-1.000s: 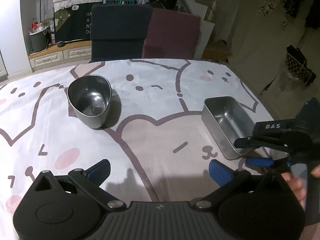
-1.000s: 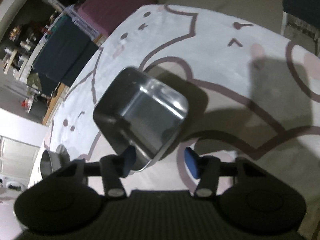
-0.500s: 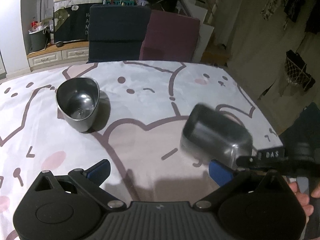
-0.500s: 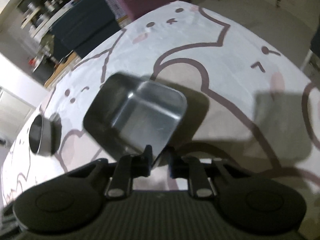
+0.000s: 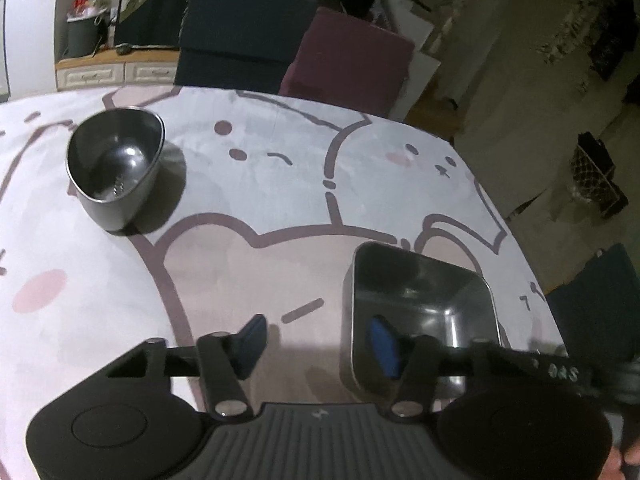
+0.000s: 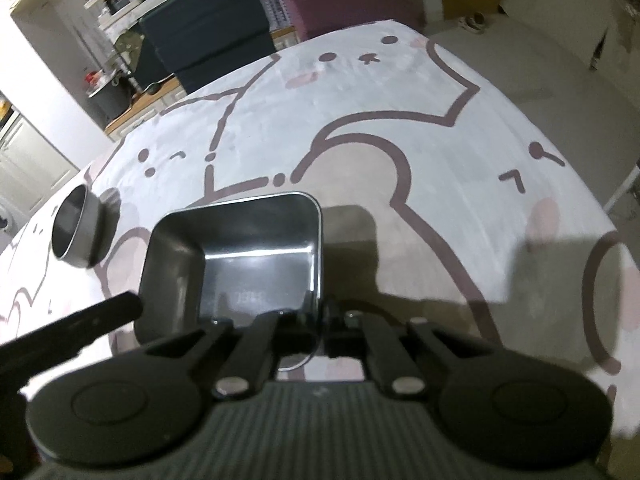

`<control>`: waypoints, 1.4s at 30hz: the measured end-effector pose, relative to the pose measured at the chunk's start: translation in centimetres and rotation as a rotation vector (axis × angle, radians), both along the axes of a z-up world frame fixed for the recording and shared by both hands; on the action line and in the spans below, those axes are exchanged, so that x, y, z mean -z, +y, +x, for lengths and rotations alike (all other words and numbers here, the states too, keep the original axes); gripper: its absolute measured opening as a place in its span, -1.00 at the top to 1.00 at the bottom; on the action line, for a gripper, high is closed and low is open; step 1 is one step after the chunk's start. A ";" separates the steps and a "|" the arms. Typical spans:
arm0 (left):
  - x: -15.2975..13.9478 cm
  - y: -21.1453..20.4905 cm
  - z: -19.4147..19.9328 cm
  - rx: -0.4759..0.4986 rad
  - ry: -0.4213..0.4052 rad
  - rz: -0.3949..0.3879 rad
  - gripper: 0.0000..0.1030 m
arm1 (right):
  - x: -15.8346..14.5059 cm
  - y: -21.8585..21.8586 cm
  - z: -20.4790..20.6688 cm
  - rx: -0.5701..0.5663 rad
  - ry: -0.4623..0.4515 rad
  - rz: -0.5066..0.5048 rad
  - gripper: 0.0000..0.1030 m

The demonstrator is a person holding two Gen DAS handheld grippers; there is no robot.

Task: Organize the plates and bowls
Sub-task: 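Lift the steel tray off the cloth with both grippers, then carry the steel tray with both grippers toward the nested bowls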

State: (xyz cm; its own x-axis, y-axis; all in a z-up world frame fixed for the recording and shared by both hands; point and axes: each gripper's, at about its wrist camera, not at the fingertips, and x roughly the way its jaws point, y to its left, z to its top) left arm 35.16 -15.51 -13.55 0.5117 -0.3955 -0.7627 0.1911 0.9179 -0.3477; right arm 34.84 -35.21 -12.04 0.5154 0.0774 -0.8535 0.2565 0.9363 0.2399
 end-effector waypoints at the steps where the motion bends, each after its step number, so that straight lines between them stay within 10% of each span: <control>1: 0.2 -0.1 0.2 -0.005 0.003 -0.009 0.05 | 0.0 -0.1 0.0 -0.006 -0.001 0.001 0.94; 9: 1.1 -1.7 0.4 0.039 0.049 -0.015 0.89 | -0.1 -0.2 -0.2 -0.045 -0.008 0.004 0.95; 31: -9.8 2.4 -8.4 0.001 -0.127 0.026 0.87 | -8.6 3.7 -7.1 -0.115 -0.201 0.000 0.95; 42: -9.8 2.7 -13.7 0.040 -0.125 0.077 0.86 | -9.7 5.3 -11.6 -0.147 -0.186 -0.025 0.95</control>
State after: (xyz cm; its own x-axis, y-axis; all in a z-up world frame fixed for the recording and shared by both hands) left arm 21.43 -12.81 -3.78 0.5895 -0.3604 -0.7229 0.2654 0.9317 -0.2481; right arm 23.21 -29.87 -2.36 0.6489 0.1431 -0.7473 0.0707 0.9666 0.2465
